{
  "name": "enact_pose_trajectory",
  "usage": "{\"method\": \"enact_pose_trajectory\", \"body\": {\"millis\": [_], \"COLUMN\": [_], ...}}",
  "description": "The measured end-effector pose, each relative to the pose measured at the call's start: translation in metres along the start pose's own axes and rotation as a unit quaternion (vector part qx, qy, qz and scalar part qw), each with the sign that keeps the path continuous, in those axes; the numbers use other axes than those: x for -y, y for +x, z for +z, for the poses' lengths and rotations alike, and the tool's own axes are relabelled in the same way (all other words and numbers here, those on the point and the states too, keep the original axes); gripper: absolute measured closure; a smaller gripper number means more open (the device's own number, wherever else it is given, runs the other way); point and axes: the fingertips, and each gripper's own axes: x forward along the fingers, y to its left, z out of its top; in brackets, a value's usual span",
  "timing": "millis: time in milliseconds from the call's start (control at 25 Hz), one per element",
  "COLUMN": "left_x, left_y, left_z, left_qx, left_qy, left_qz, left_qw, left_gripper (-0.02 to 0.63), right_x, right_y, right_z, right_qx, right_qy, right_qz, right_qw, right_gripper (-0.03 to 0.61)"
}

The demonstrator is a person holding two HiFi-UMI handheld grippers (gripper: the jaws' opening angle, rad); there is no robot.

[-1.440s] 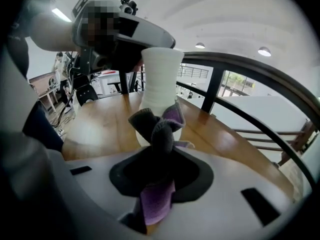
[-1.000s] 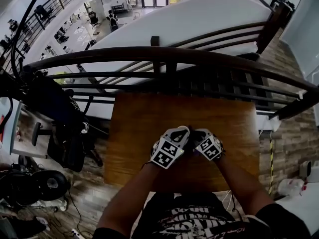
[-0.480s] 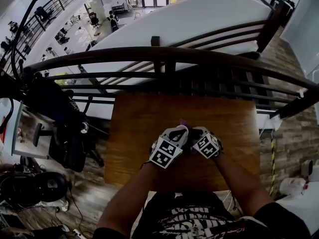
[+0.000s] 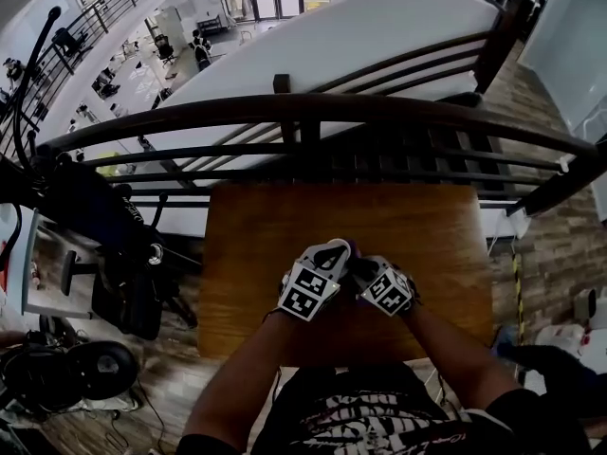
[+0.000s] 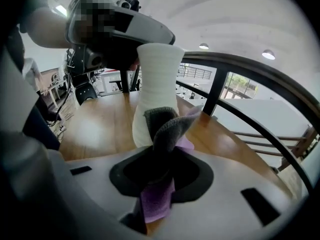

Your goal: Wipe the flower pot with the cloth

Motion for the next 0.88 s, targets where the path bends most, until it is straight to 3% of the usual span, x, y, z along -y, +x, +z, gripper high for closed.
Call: {"method": "enact_pose_trajectory", "body": {"millis": [680, 880], "left_x": [0.002, 0.003], "left_y": [0.000, -0.002], "left_z": [-0.001, 0.000], "left_qx": [0.002, 0.007], "left_qy": [0.003, 0.002], "left_qz": [-0.014, -0.018], "left_qw": [0.9999, 0.9998], "left_gripper": [0.615, 0.615], "right_x": [-0.037, -0.063], "right_y": [-0.003, -0.003], "right_z": [0.011, 0.022], "right_qx": [0.008, 0.021], "right_qy": [0.068, 0.081], "right_qz": [-0.010, 0.018], "right_qw": [0.998, 0.996], "right_gripper": [0.502, 0.502]}}
